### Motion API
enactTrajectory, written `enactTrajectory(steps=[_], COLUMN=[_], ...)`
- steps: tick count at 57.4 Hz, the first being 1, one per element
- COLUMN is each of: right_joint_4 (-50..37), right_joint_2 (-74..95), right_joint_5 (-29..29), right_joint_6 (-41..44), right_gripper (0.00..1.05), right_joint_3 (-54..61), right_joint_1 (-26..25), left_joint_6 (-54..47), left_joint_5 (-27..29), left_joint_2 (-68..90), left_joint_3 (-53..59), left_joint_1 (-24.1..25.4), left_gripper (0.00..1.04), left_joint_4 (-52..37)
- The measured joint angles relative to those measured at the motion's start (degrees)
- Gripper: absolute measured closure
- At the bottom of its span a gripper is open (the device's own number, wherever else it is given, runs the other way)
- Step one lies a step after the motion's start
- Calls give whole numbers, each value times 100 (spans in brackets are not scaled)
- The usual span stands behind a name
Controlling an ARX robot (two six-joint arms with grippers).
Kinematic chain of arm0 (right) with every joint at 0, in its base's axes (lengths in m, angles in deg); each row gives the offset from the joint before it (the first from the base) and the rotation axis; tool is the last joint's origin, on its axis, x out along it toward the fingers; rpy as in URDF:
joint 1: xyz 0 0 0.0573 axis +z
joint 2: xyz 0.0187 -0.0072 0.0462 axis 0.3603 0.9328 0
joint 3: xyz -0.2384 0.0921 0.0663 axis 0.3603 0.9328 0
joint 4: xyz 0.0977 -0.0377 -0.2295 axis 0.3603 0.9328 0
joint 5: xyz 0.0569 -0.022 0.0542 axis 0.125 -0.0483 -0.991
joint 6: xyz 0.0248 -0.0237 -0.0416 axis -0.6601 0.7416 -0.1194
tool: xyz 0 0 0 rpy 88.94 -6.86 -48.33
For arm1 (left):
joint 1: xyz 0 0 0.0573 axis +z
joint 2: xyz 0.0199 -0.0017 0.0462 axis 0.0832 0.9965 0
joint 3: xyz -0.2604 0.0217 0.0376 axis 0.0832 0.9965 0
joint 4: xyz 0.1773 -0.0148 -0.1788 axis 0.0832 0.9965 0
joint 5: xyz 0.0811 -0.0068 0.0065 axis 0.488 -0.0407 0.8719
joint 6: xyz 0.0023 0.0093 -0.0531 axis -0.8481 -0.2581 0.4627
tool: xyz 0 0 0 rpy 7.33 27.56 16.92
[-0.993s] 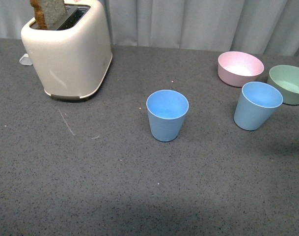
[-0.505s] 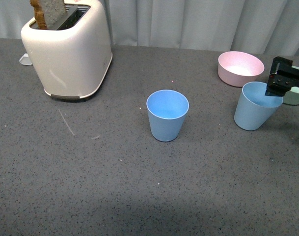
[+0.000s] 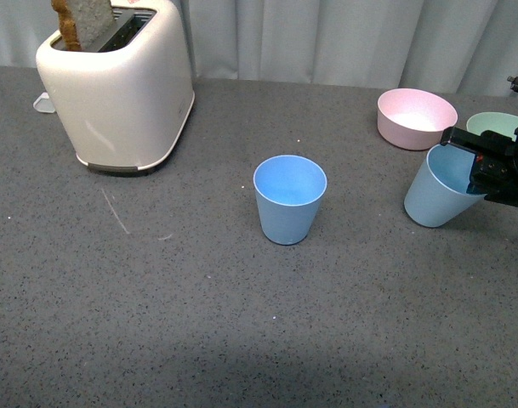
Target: Stack blue cups with both arms
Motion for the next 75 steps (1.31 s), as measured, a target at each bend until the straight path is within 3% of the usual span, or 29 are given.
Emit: enactTrajectory(steps=[6,17,29,33,50,75], right_joint_4=[-2,46,393,433,636,798], right_joint_2=[-35,-273,-1067,-1244,-1303,-949], right_joint_5=[-85,-310,-1749,-1921,-2000,-1834], right_joint_6=[-22,-68,-511,-553,-525,-463], right_gripper=[104,104,104,104,104,104], right_joint_3=[0,55,81,66,-210,-446], right_joint_1=[-4,26,382,592,1351,1626], left_joint_6=[-2,-2,-2,-2,-2,-2], left_joint_5=[2,2,0,0,0,0], left_joint_2=[0,-2,0,0,0,-2], left_joint_3=[0,0,0,0,0,0], left_joint_1=[-2,-2,-2,0,-2,-2], left_gripper=[7,7,7,7,7,7], left_joint_4=[0,0,0,0,0,0])
